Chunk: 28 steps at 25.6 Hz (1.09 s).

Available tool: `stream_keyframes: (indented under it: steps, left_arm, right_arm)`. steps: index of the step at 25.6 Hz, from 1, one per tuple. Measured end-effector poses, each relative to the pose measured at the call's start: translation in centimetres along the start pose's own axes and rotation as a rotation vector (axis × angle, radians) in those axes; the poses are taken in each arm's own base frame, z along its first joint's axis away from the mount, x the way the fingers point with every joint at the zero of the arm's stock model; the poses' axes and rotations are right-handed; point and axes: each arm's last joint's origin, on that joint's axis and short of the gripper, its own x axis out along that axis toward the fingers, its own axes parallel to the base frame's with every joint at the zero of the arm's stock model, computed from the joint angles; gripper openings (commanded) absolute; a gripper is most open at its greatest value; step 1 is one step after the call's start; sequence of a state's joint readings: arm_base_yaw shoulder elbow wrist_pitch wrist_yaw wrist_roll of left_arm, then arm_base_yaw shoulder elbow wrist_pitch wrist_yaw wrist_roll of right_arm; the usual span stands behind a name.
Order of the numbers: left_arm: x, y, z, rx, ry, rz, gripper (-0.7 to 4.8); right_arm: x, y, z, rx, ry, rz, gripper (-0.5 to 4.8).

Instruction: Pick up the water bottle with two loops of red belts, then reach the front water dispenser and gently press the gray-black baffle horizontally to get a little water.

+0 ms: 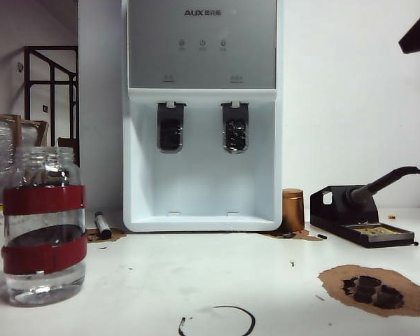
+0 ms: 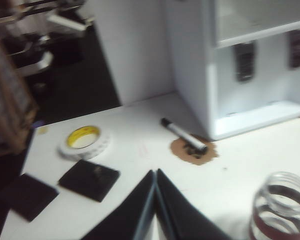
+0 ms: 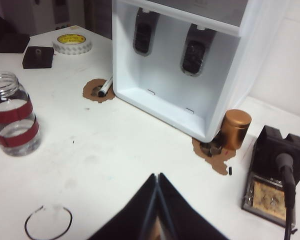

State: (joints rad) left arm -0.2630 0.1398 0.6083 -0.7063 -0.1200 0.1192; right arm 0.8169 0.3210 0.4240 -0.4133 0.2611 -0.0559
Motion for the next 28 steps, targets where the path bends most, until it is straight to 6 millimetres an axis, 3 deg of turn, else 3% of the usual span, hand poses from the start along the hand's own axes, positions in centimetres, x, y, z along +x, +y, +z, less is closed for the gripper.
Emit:
stream_keyframes:
  steps: [7, 16, 28]
  left_arm:
    - [0.5, 0.0, -0.4, -0.086, 0.008, 0.031, -0.04]
    - [1.4, -0.1, -1.1, -0.191, 0.005, 0.066, -0.04]
    - [2.0, -0.1, -1.4, -0.264, -0.036, 0.114, -0.04]
  right_arm:
    - [-1.4, -0.5, 0.0, 0.024, -0.066, -0.055, -0.04]
    - [-3.4, -1.3, -2.0, 0.082, -0.178, -0.181, -0.05]
    - [-3.1, -1.3, -2.5, 0.145, -0.15, -0.233, -0.04]
